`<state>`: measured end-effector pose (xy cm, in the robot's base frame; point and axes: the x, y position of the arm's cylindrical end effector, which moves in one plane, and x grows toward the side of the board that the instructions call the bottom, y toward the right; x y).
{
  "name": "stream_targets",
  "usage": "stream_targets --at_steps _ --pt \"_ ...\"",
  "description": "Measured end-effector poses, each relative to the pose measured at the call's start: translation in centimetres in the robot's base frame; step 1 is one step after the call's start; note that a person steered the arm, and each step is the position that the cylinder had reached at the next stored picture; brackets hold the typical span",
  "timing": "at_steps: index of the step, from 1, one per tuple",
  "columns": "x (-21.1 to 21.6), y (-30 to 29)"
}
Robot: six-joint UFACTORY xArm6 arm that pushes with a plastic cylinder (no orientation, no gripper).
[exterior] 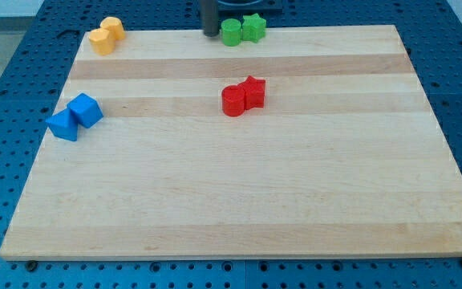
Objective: Move green circle towards the red star
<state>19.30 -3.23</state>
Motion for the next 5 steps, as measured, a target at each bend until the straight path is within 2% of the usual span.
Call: stream_targets --at_steps 1,2,3,4,5 --pt "6.3 2.9" --pt "8.5 0.1" --pt "5.5 -5.2" --pt "0.1 -8.1" --pt "-0.1 -7.5"
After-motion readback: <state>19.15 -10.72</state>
